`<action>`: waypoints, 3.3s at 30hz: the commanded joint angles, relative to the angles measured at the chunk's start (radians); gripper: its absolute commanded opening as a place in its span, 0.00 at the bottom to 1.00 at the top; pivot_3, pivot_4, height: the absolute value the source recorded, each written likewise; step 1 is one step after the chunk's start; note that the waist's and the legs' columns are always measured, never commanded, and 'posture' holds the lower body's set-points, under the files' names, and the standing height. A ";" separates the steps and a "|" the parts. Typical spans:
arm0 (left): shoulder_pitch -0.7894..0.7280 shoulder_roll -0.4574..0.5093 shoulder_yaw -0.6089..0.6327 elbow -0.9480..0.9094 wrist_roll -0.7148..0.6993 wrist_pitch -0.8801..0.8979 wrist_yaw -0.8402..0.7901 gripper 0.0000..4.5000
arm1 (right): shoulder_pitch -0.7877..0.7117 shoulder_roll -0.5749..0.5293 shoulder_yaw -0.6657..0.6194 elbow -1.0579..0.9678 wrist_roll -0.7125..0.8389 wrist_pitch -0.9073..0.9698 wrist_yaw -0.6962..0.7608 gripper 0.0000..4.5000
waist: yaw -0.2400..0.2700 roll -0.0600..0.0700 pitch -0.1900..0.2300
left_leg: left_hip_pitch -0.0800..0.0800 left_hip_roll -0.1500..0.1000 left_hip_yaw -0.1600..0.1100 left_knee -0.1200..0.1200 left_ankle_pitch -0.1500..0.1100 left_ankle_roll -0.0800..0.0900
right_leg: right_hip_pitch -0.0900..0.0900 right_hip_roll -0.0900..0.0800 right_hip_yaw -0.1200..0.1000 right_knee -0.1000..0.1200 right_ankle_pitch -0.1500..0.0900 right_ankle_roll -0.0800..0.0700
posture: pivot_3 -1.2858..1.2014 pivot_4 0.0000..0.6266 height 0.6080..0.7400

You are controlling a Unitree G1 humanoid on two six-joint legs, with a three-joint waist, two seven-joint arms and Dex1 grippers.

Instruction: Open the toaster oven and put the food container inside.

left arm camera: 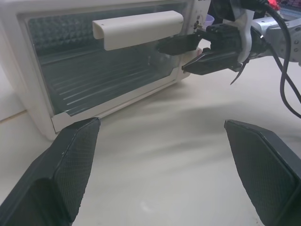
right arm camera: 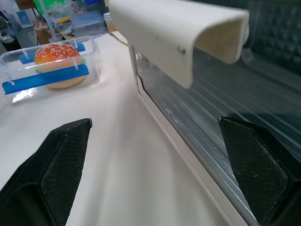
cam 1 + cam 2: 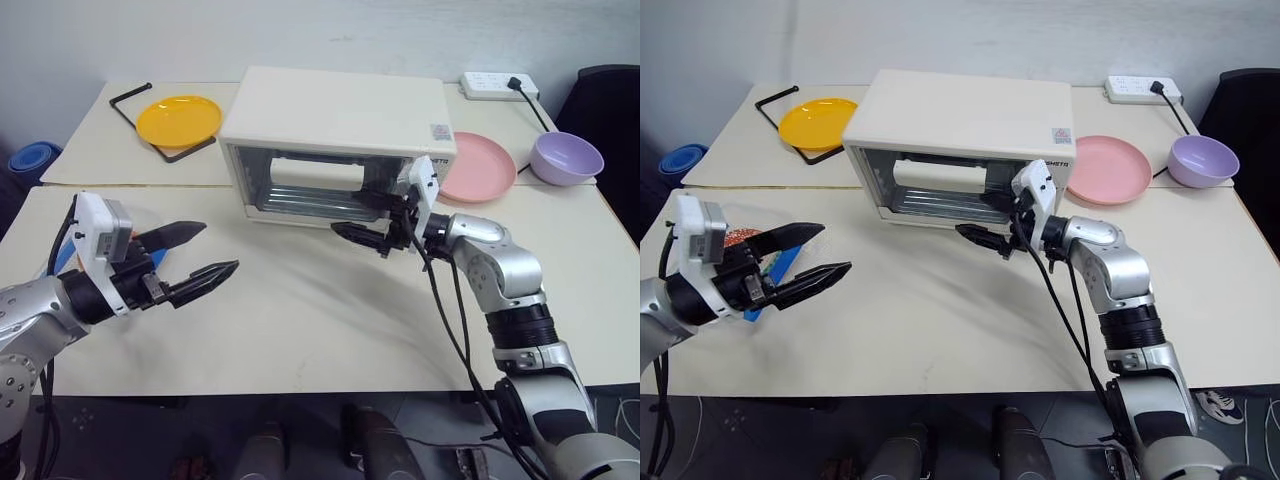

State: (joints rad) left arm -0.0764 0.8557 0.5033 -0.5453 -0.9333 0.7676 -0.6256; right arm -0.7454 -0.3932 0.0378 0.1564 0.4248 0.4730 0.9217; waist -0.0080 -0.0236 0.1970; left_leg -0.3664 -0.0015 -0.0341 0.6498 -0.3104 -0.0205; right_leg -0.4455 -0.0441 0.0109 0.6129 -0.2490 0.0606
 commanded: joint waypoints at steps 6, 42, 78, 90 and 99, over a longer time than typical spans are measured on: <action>-0.035 -0.001 -0.021 0.023 0.037 -0.043 -0.011 1.00 | -0.013 -0.012 -0.034 -0.110 0.051 0.020 0.016 1.00 | -0.001 0.000 0.000 | -0.001 0.000 0.000 0.000 0.000 0.000 | 0.000 0.000 0.000 -0.001 0.000 0.000 | 0.52 0.24 1.00; -0.886 -0.098 -0.494 0.923 0.557 -0.446 -0.386 0.01 | 0.212 -0.017 -0.012 -0.435 0.143 0.082 -0.006 1.00 | -0.007 0.000 0.000 | -0.004 -0.002 0.014 0.003 0.000 0.000 | -0.004 0.002 -0.004 0.007 0.001 0.002 | 0.52 0.24 1.00; -0.495 -0.075 -0.585 0.678 0.767 -0.460 -0.459 0.01 | 0.416 -0.394 -0.273 -0.680 0.438 0.282 -0.025 1.00 | -0.017 -0.001 0.001 | 0.004 -0.003 0.017 0.014 -0.001 0.007 | 0.001 0.005 0.022 0.008 0.006 0.012 | 0.52 0.24 1.00; -0.208 -0.104 -0.008 0.124 0.395 0.108 -0.153 0.38 | 0.233 -0.370 -0.157 -0.550 0.426 0.255 0.081 1.00 | -0.020 -0.003 0.001 | 0.002 -0.001 0.017 0.014 -0.002 0.009 | 0.000 0.002 0.022 0.007 0.007 0.012 | 0.52 0.24 1.00; 0.048 -0.414 0.597 -0.330 0.204 0.599 0.208 0.86 | 0.075 -0.298 -0.001 -0.321 0.301 0.161 0.234 1.00 | -0.030 -0.010 0.000 | 0.005 -0.001 0.019 0.015 -0.004 0.007 | 0.001 0.002 0.024 0.007 0.008 0.013 | 0.52 0.24 1.00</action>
State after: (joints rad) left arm -0.0587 0.4437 0.9536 -0.8124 -0.6737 1.3124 -0.4257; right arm -0.6432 -0.7018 0.0293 -0.1818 0.7434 0.6683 1.1235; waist -0.0378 -0.0340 0.1975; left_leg -0.3610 -0.0023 -0.0151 0.6644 -0.3141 -0.0136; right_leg -0.4447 -0.0416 0.0341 0.6205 -0.2418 0.0726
